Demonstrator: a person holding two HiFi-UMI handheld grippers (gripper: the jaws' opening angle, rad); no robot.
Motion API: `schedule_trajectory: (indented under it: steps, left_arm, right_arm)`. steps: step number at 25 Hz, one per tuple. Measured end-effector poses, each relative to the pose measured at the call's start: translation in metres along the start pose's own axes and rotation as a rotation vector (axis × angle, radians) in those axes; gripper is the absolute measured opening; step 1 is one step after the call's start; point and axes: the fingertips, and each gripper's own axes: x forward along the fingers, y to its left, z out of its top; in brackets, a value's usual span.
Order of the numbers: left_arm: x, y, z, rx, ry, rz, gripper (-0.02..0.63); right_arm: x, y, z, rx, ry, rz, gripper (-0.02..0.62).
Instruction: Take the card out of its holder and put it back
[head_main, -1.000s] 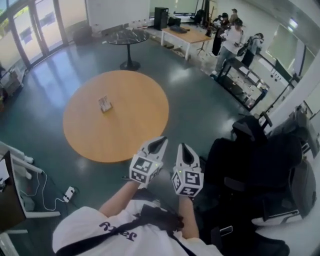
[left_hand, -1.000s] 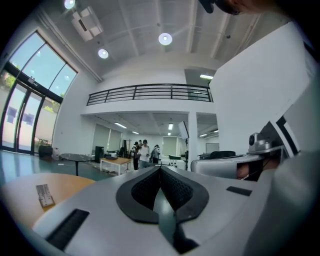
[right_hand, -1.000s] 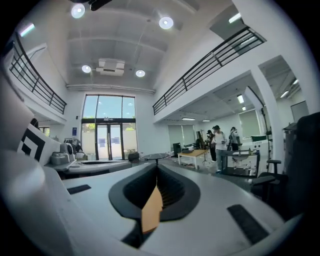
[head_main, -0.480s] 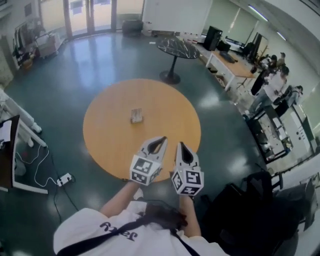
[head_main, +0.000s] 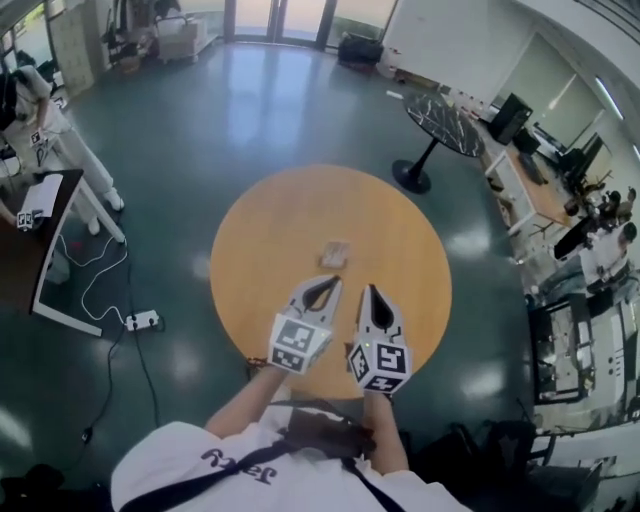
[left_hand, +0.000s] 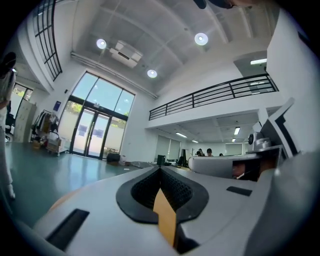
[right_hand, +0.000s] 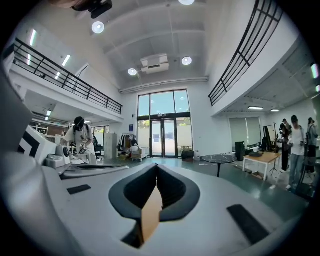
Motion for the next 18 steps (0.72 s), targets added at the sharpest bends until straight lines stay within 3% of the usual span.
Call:
schedule_trajectory:
  steps: [4,9,18]
  left_arm:
    - [0.003,0.020,-0.011,0.018,0.016,0.064,0.014]
    - [0.007,0.042,-0.035,-0.010,0.057,0.124,0.014]
    - [0.009,0.089,-0.073,-0.053,0.124,0.222,0.014]
  right_arm:
    - [0.022,0.003,-0.006,0.014,0.011,0.048,0.020]
    - [0.043,0.018,-0.036,-0.116,0.096,0.105,0.020]
    - [0.075,0.018,-0.069,-0.055,0.152,0.187,0.006]
